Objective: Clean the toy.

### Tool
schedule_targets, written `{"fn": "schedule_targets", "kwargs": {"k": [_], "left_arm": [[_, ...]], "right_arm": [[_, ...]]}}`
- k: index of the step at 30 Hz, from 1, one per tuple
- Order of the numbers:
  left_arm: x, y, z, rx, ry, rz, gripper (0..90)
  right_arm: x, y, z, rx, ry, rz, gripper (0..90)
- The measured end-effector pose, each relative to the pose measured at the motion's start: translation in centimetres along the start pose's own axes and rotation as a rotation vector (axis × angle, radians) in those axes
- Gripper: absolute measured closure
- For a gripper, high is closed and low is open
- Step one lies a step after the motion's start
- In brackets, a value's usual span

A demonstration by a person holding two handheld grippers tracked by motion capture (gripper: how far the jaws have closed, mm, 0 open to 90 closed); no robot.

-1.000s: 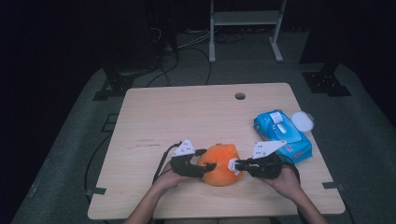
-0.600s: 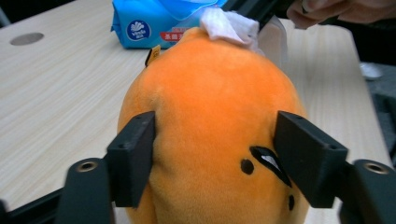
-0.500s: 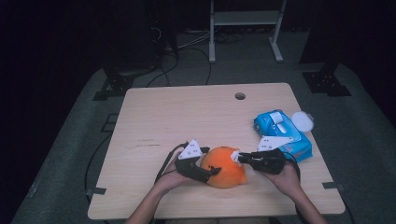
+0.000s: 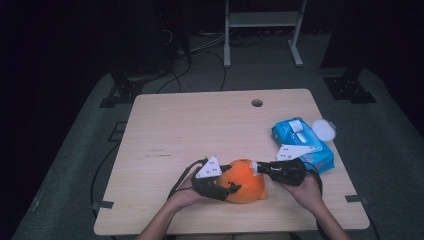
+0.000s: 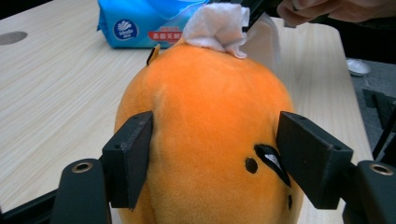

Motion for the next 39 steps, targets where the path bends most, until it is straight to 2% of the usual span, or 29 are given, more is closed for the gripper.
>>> {"fn": "schedule_targets", "kwargs": {"k": [3,4,6,7,8,9,10,12,13,14,16,18,19,20,21,23,24,25,27,28,29,30,31,32,33,34,35,36,39], "left_arm": [[-0.4,0.2,-0.2,-0.008,0.012,0.008,17.6],[-1.1,0.3,-0.5,-0.002,0.048,-0.006,12.3],[-1.9,0.2,-0.2,-0.01,0.099,-0.029,7.7],[-1.9,0.2,-0.2,-0.01,0.099,-0.029,5.5],[-2.0,-0.2,0.3,-0.026,0.147,-0.007,5.3],[-2.0,-0.5,0.7,-0.039,0.181,0.015,5.6],[-1.8,-0.7,0.9,-0.039,0.2,0.036,9.0],[-1.7,-0.7,0.9,-0.032,0.188,0.03,20.6],[-1.6,-0.6,0.7,-0.042,0.169,0.007,25.9],[-1.3,-0.4,0.0,-0.029,0.099,-0.035,29.5],[-1.0,-0.3,-1.0,0.022,0.014,-0.112,32.6],[-0.8,-0.3,-1.6,0.047,-0.077,-0.188,33.5],[-0.8,-0.3,-1.6,0.047,-0.077,-0.188,33.7],[-0.6,-0.5,-1.9,0.061,-0.134,-0.226,33.7],[-0.5,-0.7,-1.7,0.06,-0.142,-0.223,33.6],[-0.3,-0.8,-1.4,0.047,-0.129,-0.194,30.3],[-0.3,-0.8,-1.4,0.047,-0.129,-0.194,26.9],[-0.4,-0.5,-1.2,0.035,-0.07,-0.12,21.8],[-0.9,0.2,-1.3,0.05,0.014,-0.065,17.0],[-1.3,0.5,-1.4,0.057,0.074,-0.048,15.1],[-1.8,0.7,-1.3,0.049,0.115,-0.053,12.4],[-1.8,0.7,-1.3,0.049,0.115,-0.053,11.9],[-2.1,0.7,-1.0,0.041,0.133,-0.058,11.9],[-1.7,0.2,-0.4,0.02,0.122,-0.037,19.7],[-1.7,0.2,-0.4,0.02,0.122,-0.037,21.1],[-1.3,-0.2,0.0,-0.012,0.049,-0.069,23.8],[-1.3,-0.2,0.0,-0.012,0.049,-0.069,25.7],[-0.9,-0.2,-0.1,-0.015,0.008,-0.075,27.4],[-0.7,-0.1,-0.1,-0.016,-0.018,-0.085,29.5]], "right_arm": [[-0.5,0.0,0.1,0.0,0.011,-0.021,82.4],[-1.3,-0.4,0.1,-0.004,0.037,-0.063,82.1],[-1.9,-0.7,0.2,-0.018,0.075,-0.08,82.1],[-1.9,-0.7,0.2,-0.018,0.075,-0.08,82.1],[-2.2,-0.7,0.1,-0.024,0.095,-0.075,82.1],[-2.2,-0.7,0.1,-0.026,0.094,-0.076,82.1],[-2.1,-0.7,0.1,-0.024,0.091,-0.075,82.1],[-1.9,-0.8,0.2,-0.027,0.079,-0.061,82.1],[-1.7,-0.7,0.1,-0.019,0.065,-0.057,81.6],[-1.5,-0.7,0.0,-0.01,0.053,-0.058,81.4],[-1.3,-0.3,-0.5,0.019,0.032,-0.062,81.6],[-1.2,0.2,-1.1,0.045,0.033,-0.034,81.8],[-1.2,0.3,-1.5,0.064,0.026,-0.033,81.9],[-1.2,0.4,-1.7,0.078,0.022,-0.033,81.9],[-1.1,0.4,-1.8,0.078,0.028,-0.021,81.9],[-0.9,0.0,-1.6,0.06,0.034,-0.018,81.8],[-0.9,0.0,-1.6,0.06,0.034,-0.018,81.8],[-0.7,-0.2,-1.0,0.049,0.017,-0.046,81.8],[-0.6,-0.1,-0.7,0.041,0.011,-0.051,81.9],[-0.6,-0.1,-0.5,0.03,0.013,-0.052,82.0],[-0.7,-0.1,-0.4,0.025,0.017,-0.06,82.0],[-0.8,-0.1,-0.3,0.027,0.02,-0.057,81.9],[-0.8,-0.1,-0.3,0.027,0.02,-0.057,81.9],[-1.4,-0.5,-0.4,0.023,0.021,-0.07,81.9],[-1.8,-0.6,-0.6,0.024,0.029,-0.079,81.9],[-2.4,-0.8,-1.0,0.025,0.048,-0.088,82.0],[-2.4,-0.8,-1.0,0.025,0.048,-0.088,82.0],[-3.5,-1.3,-1.8,0.029,0.092,-0.099,82.0],[-3.6,-1.4,-2.3,0.014,0.13,-0.049,82.2]]}}
Point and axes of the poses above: each handheld gripper's, and its own axes: y roughly backward along the jaws, z roughly out of its underside, x roughly to its right, the point moved 8 cm from there along -y, roughly forward along the jaws, and after that the axes turned 2 degrees about -z, right-handed, at the moved point
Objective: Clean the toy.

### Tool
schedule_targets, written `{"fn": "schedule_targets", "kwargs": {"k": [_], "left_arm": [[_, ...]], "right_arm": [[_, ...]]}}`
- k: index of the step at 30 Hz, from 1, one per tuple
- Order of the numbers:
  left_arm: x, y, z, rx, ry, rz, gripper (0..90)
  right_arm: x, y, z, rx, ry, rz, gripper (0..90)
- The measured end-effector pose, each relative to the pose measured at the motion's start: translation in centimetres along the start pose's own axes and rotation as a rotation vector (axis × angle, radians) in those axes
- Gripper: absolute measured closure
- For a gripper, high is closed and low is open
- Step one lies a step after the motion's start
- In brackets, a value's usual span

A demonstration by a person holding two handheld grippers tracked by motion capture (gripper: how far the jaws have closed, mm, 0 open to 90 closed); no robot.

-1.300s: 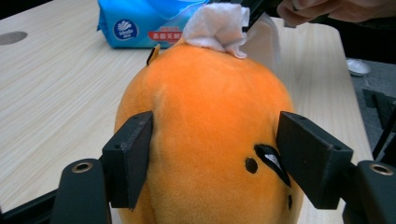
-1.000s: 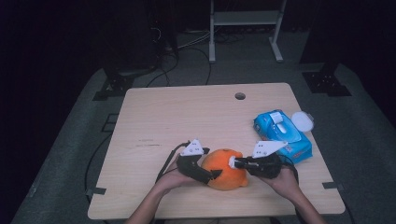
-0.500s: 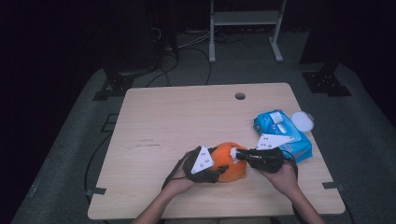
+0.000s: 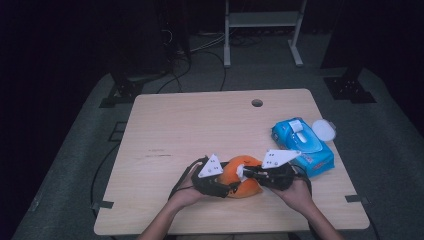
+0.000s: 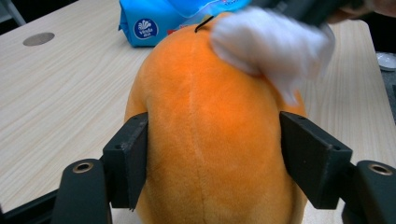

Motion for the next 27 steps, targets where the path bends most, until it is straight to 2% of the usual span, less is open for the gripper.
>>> {"fn": "schedule_targets", "kwargs": {"k": [4,6,7,9,11,12,15,16,18,20,21,22,23,24,26,27], "left_arm": [[0.1,0.0,-0.1,0.015,-0.003,0.003,30.0],[0.1,-0.1,-0.2,0.015,-0.008,0.003,30.0],[0.3,-0.2,-0.5,0.011,-0.033,0.001,30.0],[1.0,-0.3,-1.0,0.015,-0.093,-0.002,30.1],[1.4,-0.2,-1.0,0.009,-0.122,-0.005,29.5],[1.3,-0.1,-1.0,0.011,-0.118,0.002,28.2],[0.7,0.0,-1.1,0.025,0.006,0.046,16.6],[0.5,0.0,-1.1,0.026,0.029,0.05,16.3],[0.5,-0.1,-1.0,0.028,0.026,0.05,21.1],[1.0,-0.5,-0.9,0.01,-0.028,0.013,23.5],[1.0,-0.5,-0.9,0.01,-0.028,0.013,24.2],[1.3,-0.6,-1.1,0.005,-0.053,0.004,24.2],[1.7,-0.5,-1.2,-0.002,-0.088,0.0,24.4],[1.8,-0.5,-1.2,-0.004,-0.096,0.001,24.4],[1.7,-0.4,-1.1,-0.001,-0.092,0.005,24.0],[1.3,-0.2,-1.0,0.014,-0.055,0.021,21.6]], "right_arm": [[2.0,1.1,0.8,0.004,-0.034,0.066,82.2],[2.5,1.6,1.1,0.011,-0.066,0.078,82.3],[2.5,1.6,1.1,0.011,-0.066,0.078,82.3],[1.4,1.5,0.6,0.026,-0.038,0.067,82.2],[0.7,1.2,0.0,0.03,-0.012,0.046,82.3],[0.6,1.1,-0.1,0.021,0.0,0.048,82.5],[0.9,1.0,0.2,0.002,-0.007,0.046,82.7],[1.0,1.0,0.4,-0.001,-0.016,0.053,82.7],[1.1,1.1,0.4,0.0,-0.022,0.053,82.7],[0.6,0.9,0.1,-0.002,-0.009,0.053,82.7],[0.6,0.9,0.1,-0.002,-0.009,0.053,82.7],[0.1,0.7,-0.2,-0.001,0.008,0.042,82.7],[-1.1,0.1,-0.7,-0.003,0.042,0.016,82.7],[-1.4,0.0,-0.8,-0.009,0.048,0.01,82.6],[-1.5,-0.1,-0.9,-0.019,0.066,0.014,82.6],[-1.1,0.1,-0.9,-0.029,0.071,0.027,82.7]]}}
Point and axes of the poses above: each handheld gripper's, and its own axes: y roughly backward along the jaws, z roughly out of its underside, x roughly to its right, the point moved 8 cm from there along -y, roughly forward along the jaws, and after that the axes turned 2 degrees about -z, right-handed, at the moved point
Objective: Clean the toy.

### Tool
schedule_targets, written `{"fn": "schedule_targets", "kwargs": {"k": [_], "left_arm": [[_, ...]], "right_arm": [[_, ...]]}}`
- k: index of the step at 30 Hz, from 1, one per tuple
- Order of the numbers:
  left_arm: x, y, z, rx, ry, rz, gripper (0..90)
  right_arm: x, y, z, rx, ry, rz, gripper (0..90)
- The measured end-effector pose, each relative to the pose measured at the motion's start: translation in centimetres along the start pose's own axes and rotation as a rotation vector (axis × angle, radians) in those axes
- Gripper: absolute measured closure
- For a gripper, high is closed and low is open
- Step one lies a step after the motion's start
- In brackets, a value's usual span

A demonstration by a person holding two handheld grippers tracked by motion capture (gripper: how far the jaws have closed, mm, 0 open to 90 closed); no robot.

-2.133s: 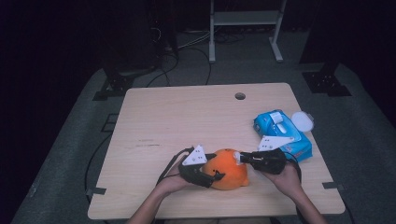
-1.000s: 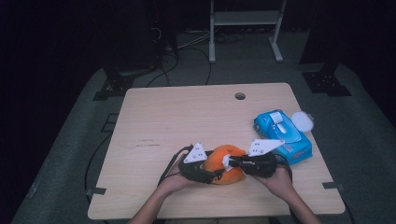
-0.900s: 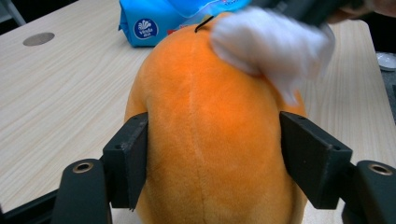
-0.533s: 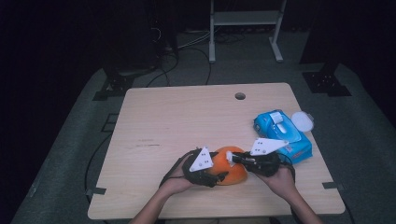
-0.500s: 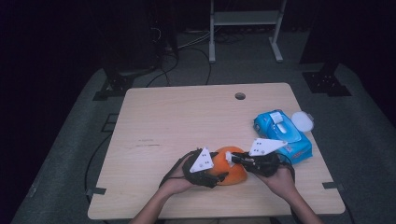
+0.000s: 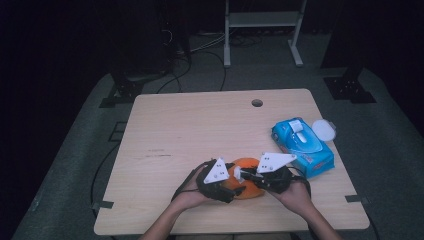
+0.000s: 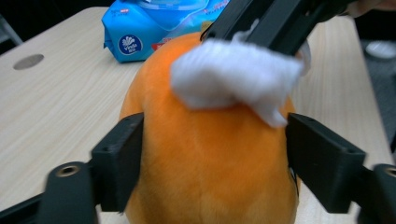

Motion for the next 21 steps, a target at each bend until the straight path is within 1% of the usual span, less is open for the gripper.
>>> {"fn": "schedule_targets", "kwargs": {"k": [1,2,3,4,5,6,7,8,9,10,11,12,14,15,16,19,20,21], "left_arm": [[0.0,0.0,0.0,0.0,0.0,0.0,19.6],[-0.4,0.1,0.0,0.007,0.031,0.003,19.6],[-0.8,0.2,0.1,0.007,0.067,0.011,16.7],[-1.2,0.1,0.2,0.015,0.126,0.027,15.6],[-1.2,0.1,0.2,0.015,0.126,0.027,16.0],[-1.1,0.1,0.2,0.02,0.13,0.034,19.0],[-1.1,0.1,0.2,0.02,0.13,0.034,21.7],[-0.9,0.1,0.2,0.016,0.114,0.027,23.8],[-0.6,0.0,-0.1,0.013,0.083,0.02,24.7],[-0.3,0.0,-0.4,0.017,0.067,0.017,25.2],[-0.3,0.0,-0.4,0.017,0.067,0.017,25.8],[0.3,-0.2,-0.7,0.019,0.01,0.005,27.0],[0.9,-0.4,-1.0,0.009,-0.059,-0.004,27.7],[0.9,-0.4,-1.0,0.009,-0.059,-0.004,27.8],[1.1,-0.2,-0.8,0.003,-0.073,-0.005,28.4],[1.0,-0.1,-0.6,0.006,-0.066,0.006,29.4],[0.9,-0.1,-0.4,0.005,-0.059,0.01,29.4],[0.8,-0.1,-0.4,0.009,-0.046,0.014,29.4]], "right_arm": [[0.0,0.0,0.0,0.0,0.0,0.0,82.7],[0.2,0.1,0.1,-0.003,-0.005,0.006,82.7],[0.7,0.3,0.5,-0.006,-0.015,0.02,82.7],[1.4,0.6,1.0,0.002,-0.046,0.023,82.7],[1.4,0.6,1.0,0.002,-0.046,0.023,82.7],[1.8,0.7,1.2,0.008,-0.066,0.016,82.7],[1.8,0.7,1.2,0.008,-0.066,0.016,82.7],[1.7,0.7,1.1,0.0,-0.057,0.023,82.7],[1.4,0.7,0.9,-0.002,-0.049,0.026,82.7],[1.2,0.6,0.7,0.0,-0.042,0.023,82.7],[0.8,0.5,0.3,0.005,-0.031,0.011,82.7],[0.3,0.3,-0.1,0.011,-0.02,-0.007,82.7],[-0.6,-0.1,-0.8,0.008,0.009,-0.031,82.7],[-0.8,-0.3,-0.9,-0.002,0.026,-0.031,82.7],[-0.8,-0.3,-0.9,-0.012,0.038,-0.031,82.7],[-0.5,-0.1,-0.7,-0.007,0.024,-0.03,82.7],[-0.1,0.2,-0.5,-0.008,0.016,-0.019,82.7],[0.5,0.7,-0.2,-0.012,0.012,0.004,82.7]]}}
Point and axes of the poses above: each handheld gripper's, and its own axes: y roughly backward along the jaws, z roughly out of its underside, x roughly to its right, the point moved 8 cm from there along -y, roughly forward along the jaws, and after that the axes turned 2 degrees about -z, right-handed, at the moved point
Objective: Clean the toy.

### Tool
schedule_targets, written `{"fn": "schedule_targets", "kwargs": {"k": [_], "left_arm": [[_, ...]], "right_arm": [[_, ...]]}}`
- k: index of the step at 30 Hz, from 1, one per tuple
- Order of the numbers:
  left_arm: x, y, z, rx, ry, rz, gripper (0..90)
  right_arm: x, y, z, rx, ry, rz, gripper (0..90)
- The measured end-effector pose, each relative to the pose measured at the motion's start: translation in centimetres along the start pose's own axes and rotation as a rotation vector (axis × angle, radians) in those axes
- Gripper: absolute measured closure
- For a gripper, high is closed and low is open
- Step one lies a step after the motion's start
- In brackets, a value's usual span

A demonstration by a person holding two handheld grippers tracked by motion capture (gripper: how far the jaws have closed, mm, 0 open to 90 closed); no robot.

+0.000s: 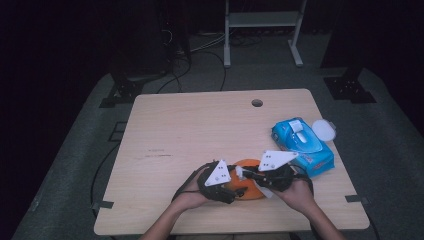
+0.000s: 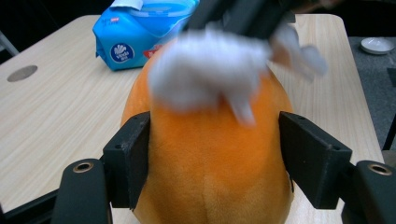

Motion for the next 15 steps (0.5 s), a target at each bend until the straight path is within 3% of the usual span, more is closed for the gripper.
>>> {"fn": "schedule_targets", "kwargs": {"k": [2,4,8,10,12,13,14,15], "left_arm": [[-0.1,-0.2,-0.1,0.01,0.02,0.004,28.5],[0.0,-0.3,-0.1,0.009,0.018,0.006,27.0],[0.1,-0.4,0.3,-0.031,-0.006,-0.007,25.9],[-0.1,-0.1,0.6,-0.03,0.013,0.002,26.4],[-0.3,0.0,0.7,-0.032,0.02,0.003,27.6],[-0.8,0.1,1.2,-0.034,0.048,0.007,28.1],[-0.8,0.1,1.2,-0.034,0.048,0.007,28.3],[-1.3,0.3,1.7,-0.03,0.074,0.016,28.5]], "right_arm": [[1.1,1.0,0.6,0.005,-0.038,0.035,82.7],[1.1,1.0,0.6,0.008,-0.043,0.036,82.7],[-1.2,-0.7,-0.1,0.011,0.001,-0.033,82.5],[-1.5,-1.1,-0.2,-0.01,0.035,-0.022,82.5],[-1.4,-1.0,-0.2,-0.01,0.03,-0.024,82.5],[-0.4,-0.4,0.2,-0.013,0.015,0.0,82.6],[-0.4,-0.4,0.2,-0.013,0.015,0.0,82.6],[0.7,0.5,1.1,-0.014,-0.018,0.026,82.6]]}}
Point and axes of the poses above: each handheld gripper's, and its own axes: y roughly backward along the jaws, z roughly out of its underside, x roughly to its right, the point moved 8 cm from there along -y, roughly forward along the jaws, and after that the axes turned 2 degrees about -z, right-handed, at the moved point
